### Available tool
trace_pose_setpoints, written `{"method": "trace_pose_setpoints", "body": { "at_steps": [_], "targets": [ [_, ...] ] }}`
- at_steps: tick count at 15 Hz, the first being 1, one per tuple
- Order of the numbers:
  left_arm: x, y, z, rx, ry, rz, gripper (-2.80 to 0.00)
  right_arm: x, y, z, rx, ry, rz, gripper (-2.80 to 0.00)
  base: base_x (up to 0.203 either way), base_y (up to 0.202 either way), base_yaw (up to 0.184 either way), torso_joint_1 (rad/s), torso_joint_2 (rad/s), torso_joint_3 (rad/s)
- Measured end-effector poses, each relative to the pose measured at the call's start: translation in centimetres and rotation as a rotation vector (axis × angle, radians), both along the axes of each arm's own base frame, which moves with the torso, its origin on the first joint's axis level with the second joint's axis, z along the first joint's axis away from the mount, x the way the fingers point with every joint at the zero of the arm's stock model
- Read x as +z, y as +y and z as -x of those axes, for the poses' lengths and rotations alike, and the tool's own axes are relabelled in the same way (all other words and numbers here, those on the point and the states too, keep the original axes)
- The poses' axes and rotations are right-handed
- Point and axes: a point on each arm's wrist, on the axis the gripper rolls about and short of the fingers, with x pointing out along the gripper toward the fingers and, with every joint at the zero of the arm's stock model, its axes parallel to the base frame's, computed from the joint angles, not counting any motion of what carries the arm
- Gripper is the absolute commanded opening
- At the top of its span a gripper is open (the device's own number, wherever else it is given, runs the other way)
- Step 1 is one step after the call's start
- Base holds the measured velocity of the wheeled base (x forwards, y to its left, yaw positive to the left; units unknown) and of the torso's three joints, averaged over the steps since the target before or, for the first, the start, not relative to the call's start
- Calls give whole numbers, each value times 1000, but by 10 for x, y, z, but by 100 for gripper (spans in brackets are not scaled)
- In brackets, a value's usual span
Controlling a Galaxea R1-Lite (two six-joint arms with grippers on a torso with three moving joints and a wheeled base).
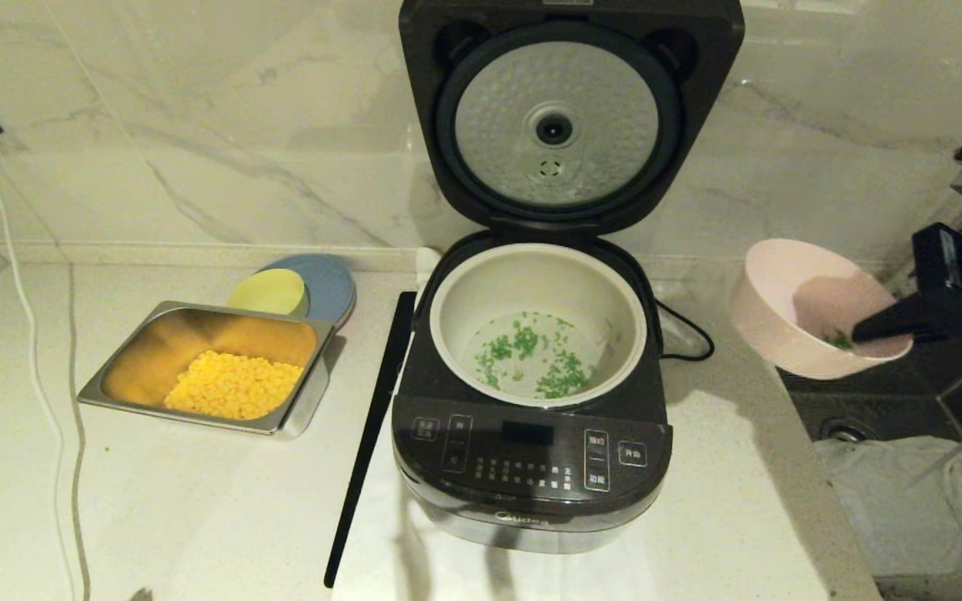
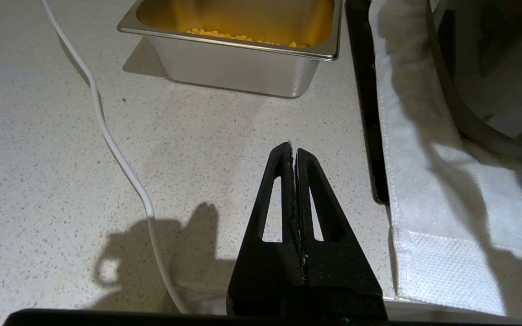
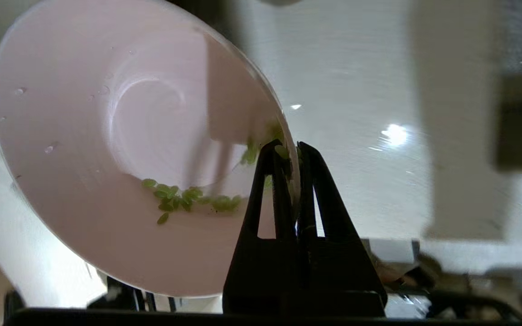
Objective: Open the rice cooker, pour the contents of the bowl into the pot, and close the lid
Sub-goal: Fill a bowl with water from the tap
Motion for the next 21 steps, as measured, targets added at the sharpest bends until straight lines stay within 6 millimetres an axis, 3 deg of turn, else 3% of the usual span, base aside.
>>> {"method": "trace_pose_setpoints", "body": {
  "at_steps": [5, 10, 15, 21],
  "targets": [
    [0, 0, 0, 0, 0, 0, -280, -46, -83, 2, -246, 23, -1, -280, 0, 0, 0, 0, 0, 0],
    [0, 0, 0, 0, 0, 0, -280, -79, -171, 3, -465, -18, -32, -280, 0, 0, 0, 0, 0, 0],
    [0, 0, 0, 0, 0, 0, -280, -121, -253, -6, -597, 15, -78, -280, 0, 0, 0, 0, 0, 0],
    [0, 0, 0, 0, 0, 0, -280, -187, -343, -9, -749, 48, -116, -280, 0, 0, 0, 0, 0, 0]
  ]
}}
